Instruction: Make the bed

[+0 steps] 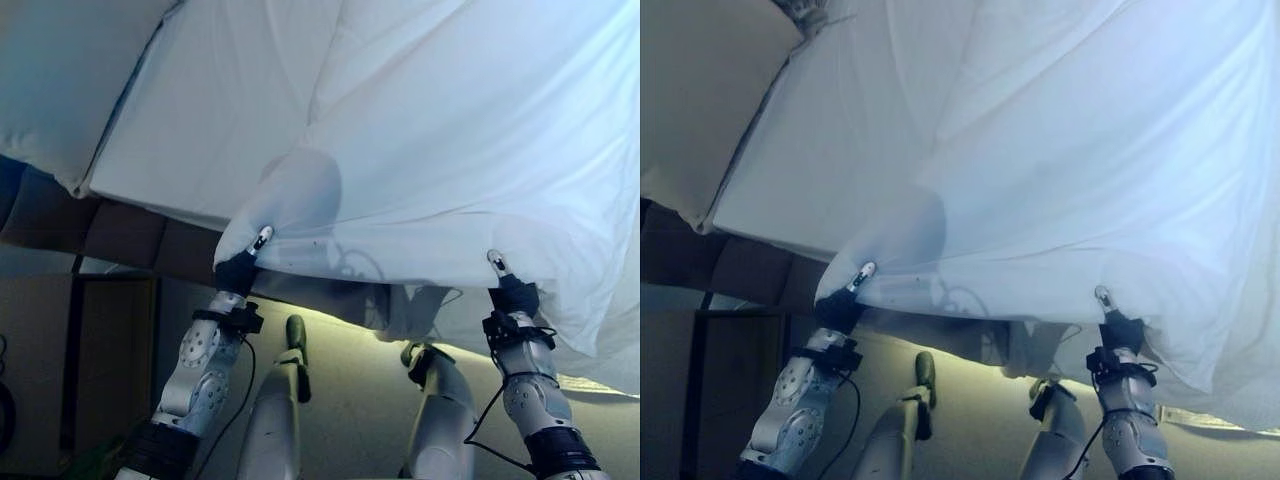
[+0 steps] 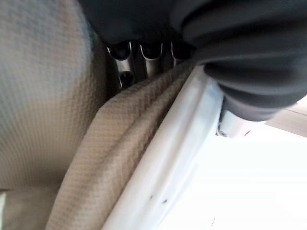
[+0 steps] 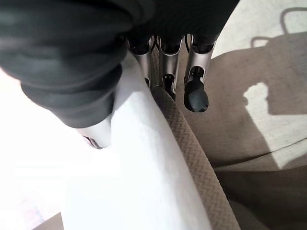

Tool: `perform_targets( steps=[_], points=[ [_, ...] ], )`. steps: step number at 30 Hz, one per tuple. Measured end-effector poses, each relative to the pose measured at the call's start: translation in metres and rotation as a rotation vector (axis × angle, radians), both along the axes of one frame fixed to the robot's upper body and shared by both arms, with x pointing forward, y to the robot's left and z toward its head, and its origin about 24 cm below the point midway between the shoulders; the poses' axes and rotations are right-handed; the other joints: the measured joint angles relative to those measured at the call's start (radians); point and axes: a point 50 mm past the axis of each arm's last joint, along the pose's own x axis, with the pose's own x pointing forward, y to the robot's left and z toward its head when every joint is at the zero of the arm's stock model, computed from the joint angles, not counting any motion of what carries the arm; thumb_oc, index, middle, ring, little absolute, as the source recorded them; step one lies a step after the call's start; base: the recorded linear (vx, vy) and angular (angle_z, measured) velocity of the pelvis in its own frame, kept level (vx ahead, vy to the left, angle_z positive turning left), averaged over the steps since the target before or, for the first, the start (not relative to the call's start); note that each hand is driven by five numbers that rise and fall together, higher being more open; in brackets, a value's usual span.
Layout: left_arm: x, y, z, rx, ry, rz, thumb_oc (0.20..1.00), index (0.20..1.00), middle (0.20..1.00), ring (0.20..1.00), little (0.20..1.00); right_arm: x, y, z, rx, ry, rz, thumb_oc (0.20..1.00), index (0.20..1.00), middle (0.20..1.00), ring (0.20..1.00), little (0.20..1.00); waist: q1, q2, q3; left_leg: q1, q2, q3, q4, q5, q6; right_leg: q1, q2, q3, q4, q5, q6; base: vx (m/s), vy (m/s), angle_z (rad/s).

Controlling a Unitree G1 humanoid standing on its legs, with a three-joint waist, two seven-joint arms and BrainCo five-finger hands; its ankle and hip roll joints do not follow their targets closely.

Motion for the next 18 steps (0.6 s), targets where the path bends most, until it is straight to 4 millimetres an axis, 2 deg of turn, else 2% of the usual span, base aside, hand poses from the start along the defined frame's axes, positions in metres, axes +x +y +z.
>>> perform_targets(
  steps=[4, 8, 9, 10, 11, 12, 13, 14, 15, 16, 18],
  points=[
    [-0.005, 0.003, -0.007, -0.007, 0.029, 0.014, 0.2, 0.2, 0.2, 0.2, 0.2, 0.002, 0.002, 0.001, -0.014, 0.001, 0.012, 0.2, 0.2, 0.2, 0.2, 0.2, 0.005, -0.001, 0.0, -0.006, 0.032, 0.026, -0.004, -0.005, -0.009, -0.029, 0.034, 0.012, -0.012, 0.004, -0.013, -0.05, -0.094, -0.23],
    [-0.007, 0.006, -0.013, -0.012, 0.054, 0.03, 0.2, 0.2, 0.2, 0.2, 0.2, 0.002, 0.003, 0.002, -0.021, 0.0, 0.021, 0.2, 0.2, 0.2, 0.2, 0.2, -0.005, -0.001, 0.0, -0.011, 0.046, 0.029, 0.002, -0.008, -0.016, -0.058, 0.051, 0.078, 0.014, -0.013, -0.016, -0.04, -0.144, -0.13],
    [-0.006, 0.006, -0.013, -0.009, 0.053, 0.03, 0.2, 0.2, 0.2, 0.2, 0.2, 0.002, 0.003, 0.002, -0.025, 0.0, 0.023, 0.2, 0.2, 0.2, 0.2, 0.2, -0.021, 0.0, 0.0, -0.026, 0.041, 0.008, 0.018, -0.009, -0.022, -0.082, 0.059, 0.181, 0.06, -0.044, 0.015, -0.12, -0.096, 0.39],
    [-0.006, 0.006, -0.012, -0.01, 0.049, 0.031, 0.2, 0.2, 0.2, 0.2, 0.2, 0.002, 0.003, 0.002, -0.025, 0.001, 0.024, 0.2, 0.2, 0.2, 0.2, 0.2, -0.038, -0.001, 0.0, -0.035, 0.035, -0.002, 0.024, -0.006, -0.027, -0.096, 0.065, 0.245, 0.083, -0.072, 0.038, -0.06, -0.182, 0.42],
    [-0.004, 0.007, -0.011, -0.018, 0.046, 0.035, 0.2, 0.2, 0.2, 0.2, 0.2, 0.003, 0.003, 0.003, -0.028, -0.002, 0.029, 0.2, 0.2, 0.2, 0.2, 0.2, -0.028, -0.007, 0.0, -0.051, 0.039, 0.0, 0.035, -0.004, -0.035, -0.126, 0.098, 0.356, 0.091, -0.092, 0.062, -0.05, -0.172, 0.12],
    [-0.005, 0.008, -0.012, -0.021, 0.051, 0.042, 0.2, 0.2, 0.2, 0.2, 0.2, 0.005, 0.004, 0.005, -0.03, -0.008, 0.032, 0.2, 0.2, 0.2, 0.2, 0.2, -0.026, -0.005, 0.001, -0.054, 0.055, 0.004, 0.036, -0.011, -0.039, -0.14, 0.111, 0.356, 0.094, -0.096, 0.056, 0.02, -0.274, -0.64],
    [-0.006, 0.013, -0.018, -0.035, 0.072, 0.069, 0.2, 0.2, 0.2, 0.2, 0.2, 0.01, 0.009, 0.005, -0.036, -0.005, 0.056, 0.2, 0.2, 0.2, 0.2, 0.2, 0.013, -0.007, 0.0, -0.047, 0.126, 0.056, 0.037, 0.0, -0.067, -0.161, 0.13, 0.306, 0.076, -0.092, 0.034, -0.04, -0.325, -1.27],
    [-0.006, 0.019, -0.023, -0.062, 0.092, 0.101, 0.2, 0.2, 0.2, 0.2, 0.2, 0.013, 0.015, 0.004, -0.042, 0.001, 0.081, 0.2, 0.2, 0.2, 0.2, 0.2, 0.051, -0.016, 0.001, -0.033, 0.155, 0.056, 0.031, -0.008, -0.083, -0.161, 0.162, 0.295, 0.058, -0.052, 0.018, -0.01, -0.309, -1.23],
    [-0.006, 0.022, -0.026, -0.062, 0.105, 0.114, 0.2, 0.2, 0.2, 0.2, 0.2, 0.014, 0.017, 0.005, -0.046, -0.002, 0.091, 0.2, 0.2, 0.2, 0.2, 0.2, 0.053, -0.014, 0.002, -0.029, 0.169, 0.043, 0.028, -0.008, -0.082, -0.163, 0.183, 0.298, 0.065, -0.05, -0.001, 0.0, -0.276, -0.78],
    [-0.007, 0.027, -0.035, -0.068, 0.143, 0.145, 0.2, 0.2, 0.2, 0.2, 0.2, 0.017, 0.022, 0.007, -0.06, -0.001, 0.117, 0.2, 0.2, 0.2, 0.2, 0.2, 0.05, -0.014, 0.002, -0.011, 0.185, 0.02, 0.002, 0.001, -0.083, -0.168, 0.202, 0.284, 0.087, -0.076, -0.019, 0.0, -0.134, -0.23],
    [-0.008, 0.024, -0.042, -0.092, 0.17, 0.151, 0.2, 0.2, 0.2, 0.2, 0.2, 0.015, 0.018, 0.008, -0.084, 0.001, 0.117, 0.2, 0.2, 0.2, 0.2, 0.2, 0.043, -0.013, 0.002, 0.002, 0.188, -0.012, -0.011, 0.021, -0.061, -0.171, 0.207, 0.286, 0.12, -0.096, -0.042, -0.02, -0.056, -0.05]
  ],
)
